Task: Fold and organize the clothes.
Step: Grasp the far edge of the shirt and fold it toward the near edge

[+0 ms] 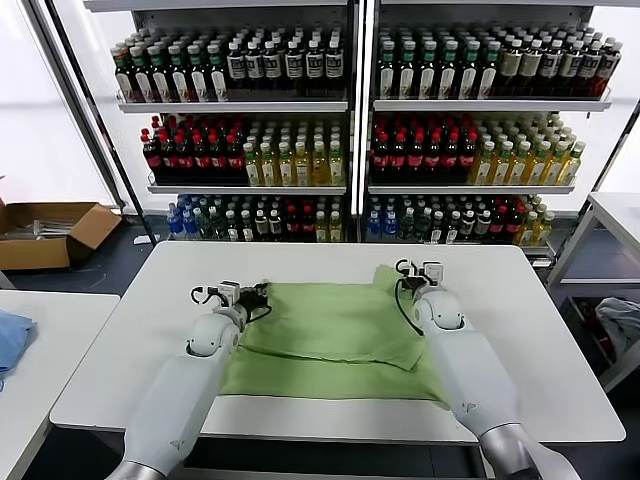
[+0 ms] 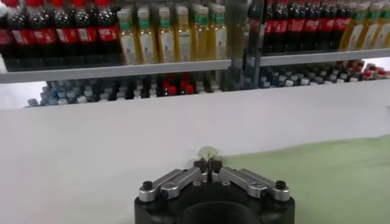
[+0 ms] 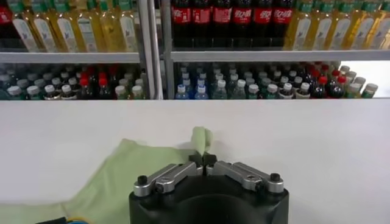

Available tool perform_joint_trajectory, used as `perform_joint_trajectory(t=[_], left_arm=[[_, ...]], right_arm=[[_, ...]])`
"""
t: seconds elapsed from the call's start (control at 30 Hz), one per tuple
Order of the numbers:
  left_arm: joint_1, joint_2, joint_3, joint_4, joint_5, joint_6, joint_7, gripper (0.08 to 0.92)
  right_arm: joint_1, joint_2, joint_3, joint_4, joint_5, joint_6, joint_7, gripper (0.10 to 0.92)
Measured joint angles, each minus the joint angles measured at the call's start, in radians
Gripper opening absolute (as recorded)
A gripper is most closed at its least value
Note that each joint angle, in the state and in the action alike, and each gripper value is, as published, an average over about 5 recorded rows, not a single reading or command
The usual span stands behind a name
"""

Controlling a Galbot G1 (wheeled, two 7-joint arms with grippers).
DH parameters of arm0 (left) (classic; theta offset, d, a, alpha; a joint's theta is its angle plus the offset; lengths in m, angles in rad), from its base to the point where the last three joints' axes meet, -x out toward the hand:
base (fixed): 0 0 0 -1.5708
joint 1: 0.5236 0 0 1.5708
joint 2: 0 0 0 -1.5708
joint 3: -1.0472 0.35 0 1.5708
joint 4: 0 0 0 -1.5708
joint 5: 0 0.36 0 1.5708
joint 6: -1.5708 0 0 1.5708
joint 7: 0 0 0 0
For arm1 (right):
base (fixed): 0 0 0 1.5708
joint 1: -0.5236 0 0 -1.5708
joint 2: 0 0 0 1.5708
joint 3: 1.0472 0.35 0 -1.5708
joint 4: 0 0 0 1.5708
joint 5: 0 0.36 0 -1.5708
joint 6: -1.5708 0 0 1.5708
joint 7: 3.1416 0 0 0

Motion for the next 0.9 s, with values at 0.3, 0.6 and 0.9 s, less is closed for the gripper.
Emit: perform_joint_trajectory(t=[0.3,0.6,0.9], left_arm=[[0.036,0.021,-0.009,-0.1,0.001,-0.042,-0.021,0.085],[0.108,0.041,-0.032,-0.227,-0.003,-0.047,-0.036,0.085],[0.219,0.039,-0.066,-0.362,0.009,-0.045,-0.038,0.085]], right_arm=[[-0.075,-0.02,0.023,0.191,0.017,-0.011,0.023,0.105],[-0.201,-0.052,0.071,0.409,0.035,-0.036,0.066,0.105],[-0.366,-0.083,0.132,0.615,0.054,-0.072,0.113,0.105]])
